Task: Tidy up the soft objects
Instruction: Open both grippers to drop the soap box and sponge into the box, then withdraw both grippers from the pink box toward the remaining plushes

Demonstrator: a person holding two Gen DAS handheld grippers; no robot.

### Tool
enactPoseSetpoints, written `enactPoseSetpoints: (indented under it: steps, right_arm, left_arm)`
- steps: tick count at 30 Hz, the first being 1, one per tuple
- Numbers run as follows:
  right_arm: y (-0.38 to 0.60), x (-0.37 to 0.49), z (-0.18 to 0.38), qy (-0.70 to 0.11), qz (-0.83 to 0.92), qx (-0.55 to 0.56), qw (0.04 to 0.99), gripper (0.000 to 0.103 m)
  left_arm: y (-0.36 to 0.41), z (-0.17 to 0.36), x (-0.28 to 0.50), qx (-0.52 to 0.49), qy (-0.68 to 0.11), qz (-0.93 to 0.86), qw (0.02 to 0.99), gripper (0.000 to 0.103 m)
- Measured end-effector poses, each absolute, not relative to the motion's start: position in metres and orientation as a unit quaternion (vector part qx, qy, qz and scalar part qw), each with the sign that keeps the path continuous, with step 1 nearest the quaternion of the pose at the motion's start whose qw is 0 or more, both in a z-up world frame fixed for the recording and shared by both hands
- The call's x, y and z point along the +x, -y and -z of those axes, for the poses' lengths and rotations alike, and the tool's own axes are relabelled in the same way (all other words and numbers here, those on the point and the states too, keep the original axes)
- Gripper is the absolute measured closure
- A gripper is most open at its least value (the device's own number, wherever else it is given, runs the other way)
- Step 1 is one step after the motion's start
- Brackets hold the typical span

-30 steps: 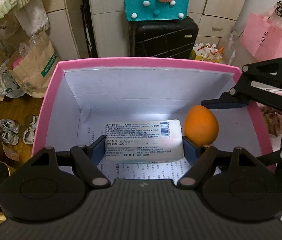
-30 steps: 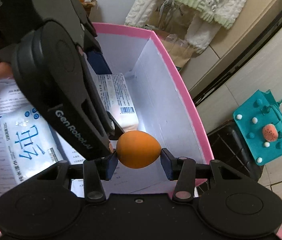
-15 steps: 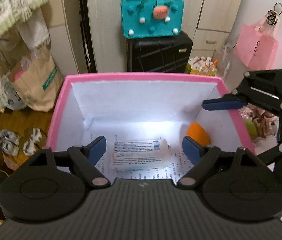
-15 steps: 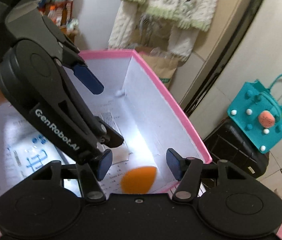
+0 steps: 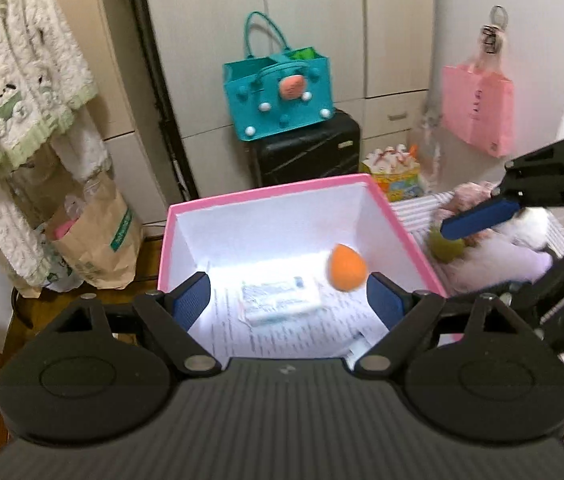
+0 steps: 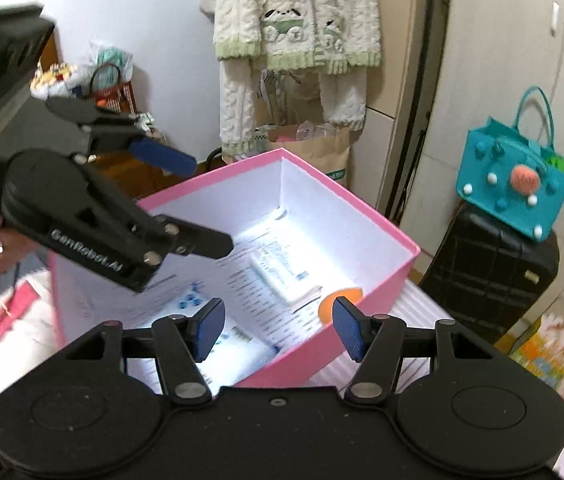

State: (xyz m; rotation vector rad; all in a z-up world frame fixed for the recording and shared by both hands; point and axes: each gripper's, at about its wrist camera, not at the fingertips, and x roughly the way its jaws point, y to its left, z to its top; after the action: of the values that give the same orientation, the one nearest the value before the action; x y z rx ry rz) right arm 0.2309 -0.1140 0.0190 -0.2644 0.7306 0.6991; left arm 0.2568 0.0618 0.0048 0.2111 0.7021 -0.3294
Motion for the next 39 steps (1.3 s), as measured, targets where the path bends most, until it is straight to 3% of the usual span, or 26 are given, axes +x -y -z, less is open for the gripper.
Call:
enactPoseSetpoints:
  steps: [22,39]
  right_arm:
    - [0.172,0.103,-0.061,-0.348,-0.292,-0.100,0.885,0.037]
    - [0.238,0.051,-0.043,-0.347,-0.255,-0.083,0.898,0.035]
  left_arm:
    - [-0.061,-0.059,0.147,0.094,-0.391,0.251,0.880,0.018]
    - [0.007,-0.064,0.095,0.133,-0.381,0.319,0.858,0.018]
